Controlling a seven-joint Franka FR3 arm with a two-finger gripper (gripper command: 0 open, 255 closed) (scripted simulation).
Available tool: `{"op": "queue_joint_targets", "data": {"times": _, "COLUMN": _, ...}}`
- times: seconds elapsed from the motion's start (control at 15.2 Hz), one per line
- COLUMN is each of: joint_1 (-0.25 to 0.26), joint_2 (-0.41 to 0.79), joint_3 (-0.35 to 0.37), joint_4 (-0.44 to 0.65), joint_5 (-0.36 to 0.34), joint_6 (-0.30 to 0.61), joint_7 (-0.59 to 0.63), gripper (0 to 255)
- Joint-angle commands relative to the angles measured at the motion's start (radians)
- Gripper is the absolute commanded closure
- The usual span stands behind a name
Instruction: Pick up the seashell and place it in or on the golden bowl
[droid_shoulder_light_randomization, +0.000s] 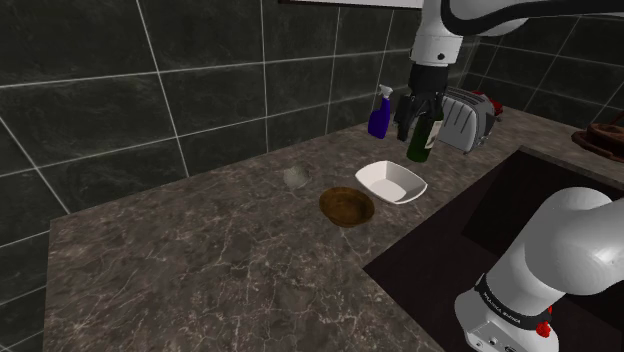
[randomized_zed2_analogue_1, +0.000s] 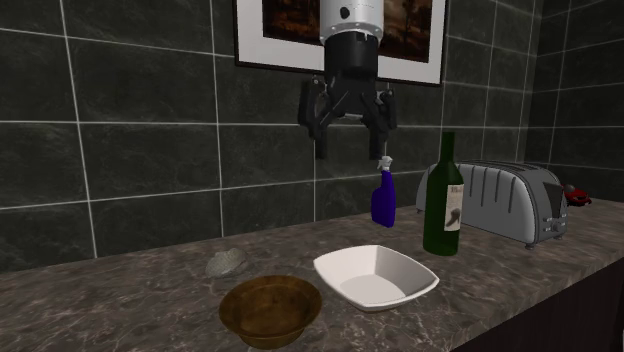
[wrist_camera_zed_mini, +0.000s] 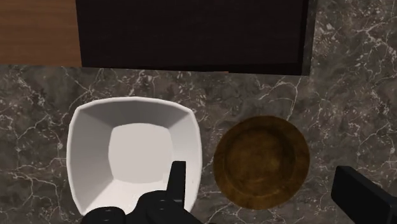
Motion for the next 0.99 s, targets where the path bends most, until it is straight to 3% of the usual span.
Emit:
{"op": "queue_joint_targets", "data": {"times": 0.0, "joint_1": 0.002, "joint_2": 0.08, "joint_3": -0.019, "joint_4": 0.021, "joint_5": 0.018, "joint_6": 0.056, "joint_7": -0.017, "gripper": 0}}
{"op": "queue_joint_targets", "data": {"times": 0.46, "joint_1": 0.02, "joint_2": 0.356, "joint_3": -0.063, "joint_4": 0.141, "joint_5": 0.116, "joint_6": 0.19, "joint_7": -0.074, "gripper": 0}}
{"op": "queue_joint_targets", "data": {"times": 0.92, "joint_1": 0.028, "joint_2": 0.64, "joint_3": -0.087, "joint_4": 0.328, "joint_5": 0.244, "joint_6": 0.254, "joint_7": -0.147, "gripper": 0}}
